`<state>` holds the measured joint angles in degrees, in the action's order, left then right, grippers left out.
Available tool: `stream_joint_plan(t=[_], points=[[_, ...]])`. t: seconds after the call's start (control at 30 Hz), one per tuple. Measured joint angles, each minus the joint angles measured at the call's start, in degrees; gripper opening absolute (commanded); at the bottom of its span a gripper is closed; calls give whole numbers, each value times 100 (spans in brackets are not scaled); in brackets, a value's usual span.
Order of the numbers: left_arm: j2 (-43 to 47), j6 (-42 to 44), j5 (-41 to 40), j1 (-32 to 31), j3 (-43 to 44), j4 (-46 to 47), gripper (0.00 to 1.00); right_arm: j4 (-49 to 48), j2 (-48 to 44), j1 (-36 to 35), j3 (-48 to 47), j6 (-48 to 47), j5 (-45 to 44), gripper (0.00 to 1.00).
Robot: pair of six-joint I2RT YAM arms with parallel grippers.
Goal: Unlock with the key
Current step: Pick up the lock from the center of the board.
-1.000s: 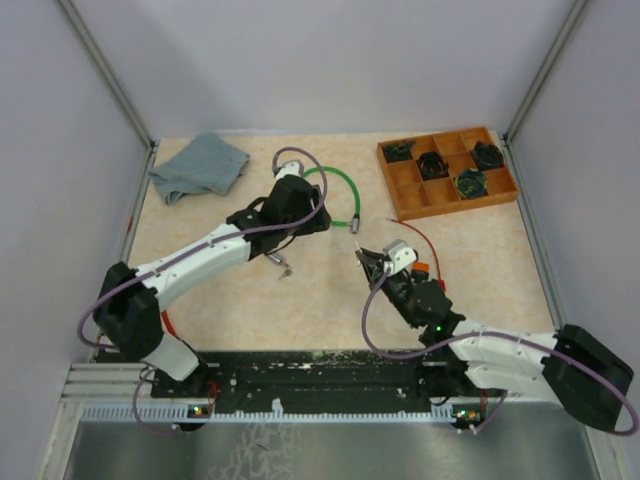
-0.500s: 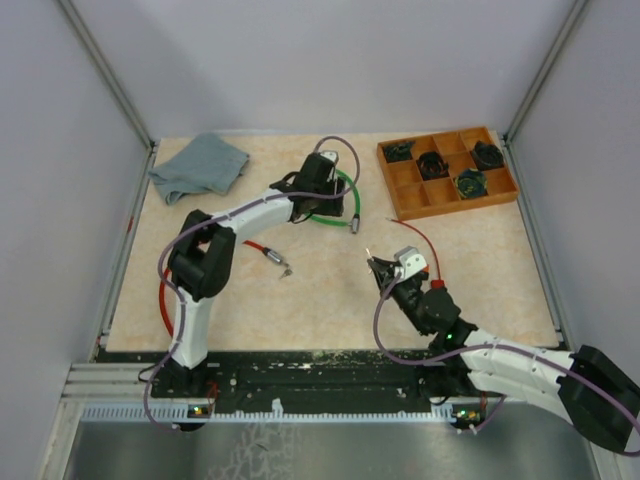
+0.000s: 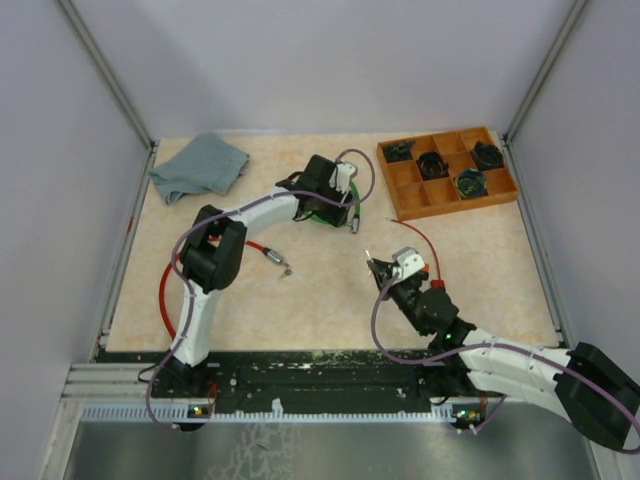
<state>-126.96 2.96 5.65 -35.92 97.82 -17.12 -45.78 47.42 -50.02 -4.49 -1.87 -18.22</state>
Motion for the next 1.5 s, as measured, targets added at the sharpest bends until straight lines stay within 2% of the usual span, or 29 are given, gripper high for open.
stream_joint_plan(t=[0.23, 0.47, 0.57, 0.63, 0.9, 1.1, 1.3, 1.5], points=[[0, 417, 387, 9, -136, -297, 67, -4, 48, 0, 0, 22, 0, 0], [39, 479, 376, -4, -208, -472, 47, -2, 31, 0, 0, 66, -4, 0], [208, 407, 181, -74, -442, -533, 36, -4, -9, 2, 0, 94, -20, 0], [415, 304, 57, -173, -717, -616, 33, -4, -42, 4, 0, 111, -22, 0], [1182, -313, -116, -509, -1685, -1064, 32, 146, -20, 83, -13, 428, 17, 0], [1585, -702, -179, -562, -2094, -1167, 43, 614, 11, 743, -46, 1126, 651, 0], [1720, -715, -157, -562, -2094, -1019, 45, 800, 11, 1108, -48, 1596, 1139, 0], [1381, -527, -83, -647, -1668, -881, 46, 949, 173, 1189, -118, 1823, 1394, 0]])
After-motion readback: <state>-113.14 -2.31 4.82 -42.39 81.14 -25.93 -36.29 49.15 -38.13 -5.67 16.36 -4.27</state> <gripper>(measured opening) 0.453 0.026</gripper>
